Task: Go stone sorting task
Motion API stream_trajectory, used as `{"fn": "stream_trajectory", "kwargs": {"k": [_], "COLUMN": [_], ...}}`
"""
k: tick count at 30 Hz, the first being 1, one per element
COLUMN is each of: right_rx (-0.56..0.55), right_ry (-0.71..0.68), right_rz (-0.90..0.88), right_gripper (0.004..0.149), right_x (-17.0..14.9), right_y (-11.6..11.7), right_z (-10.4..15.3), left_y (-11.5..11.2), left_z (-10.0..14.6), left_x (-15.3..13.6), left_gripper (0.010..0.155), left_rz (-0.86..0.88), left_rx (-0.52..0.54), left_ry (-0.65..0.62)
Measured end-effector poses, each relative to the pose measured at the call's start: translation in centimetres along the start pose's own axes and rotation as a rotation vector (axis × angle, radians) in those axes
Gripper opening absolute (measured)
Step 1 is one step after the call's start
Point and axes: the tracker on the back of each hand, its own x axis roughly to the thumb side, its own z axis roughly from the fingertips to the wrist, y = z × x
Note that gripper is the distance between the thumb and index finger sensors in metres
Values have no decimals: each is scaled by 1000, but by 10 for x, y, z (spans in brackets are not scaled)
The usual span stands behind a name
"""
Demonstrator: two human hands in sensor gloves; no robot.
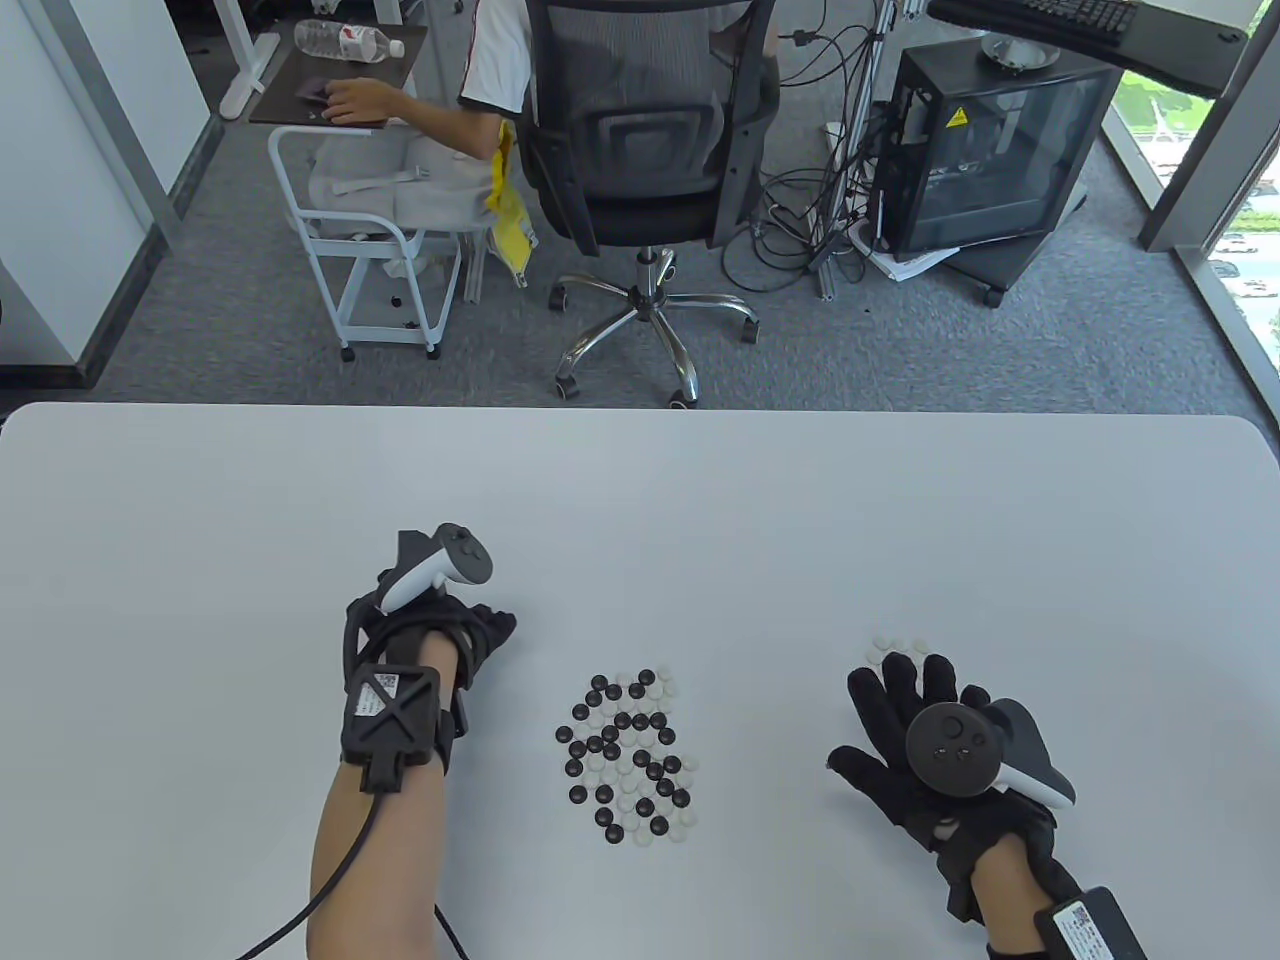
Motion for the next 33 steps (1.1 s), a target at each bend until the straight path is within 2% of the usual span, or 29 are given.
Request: {"fn": "stream_trajectory", "kwargs": {"k": [3,9,15,19,22,24,25,28,33], "right_rx": [-1,17,20,19,20,21,21,24,21], "right_ry": [6,10,10,12,12,12,12,13,12], "right_rz": [-4,-6,-7,-9,-9,-7,-6,-7,-9], "right_gripper": [86,86,86,86,86,86,86,86,86], "right_x": [-1,-1,-1,-1,-1,-1,-1,-1,0], "right_y": [0,2,2,2,2,2,2,2,1], "right_z": [0,-2,-2,-2,-2,-2,-2,-2,-1], "left_y": [1,1,2,6,10,8,4,-10,-39], "left_z": [2,5,7,12,21,29,34,45,48], "left_x": [-21,-42,-52,-48,-29,-8,7,44,87], "left_gripper": [69,70,71,71,71,70,70,69,69], "left_rz": [40,47,56,44,-11,-46,-62,-165,-271], "left_rx": [-1,9,4,9,32,33,21,3,-53], "left_ry": [32,71,97,82,6,-125,-214,-331,-436]}}
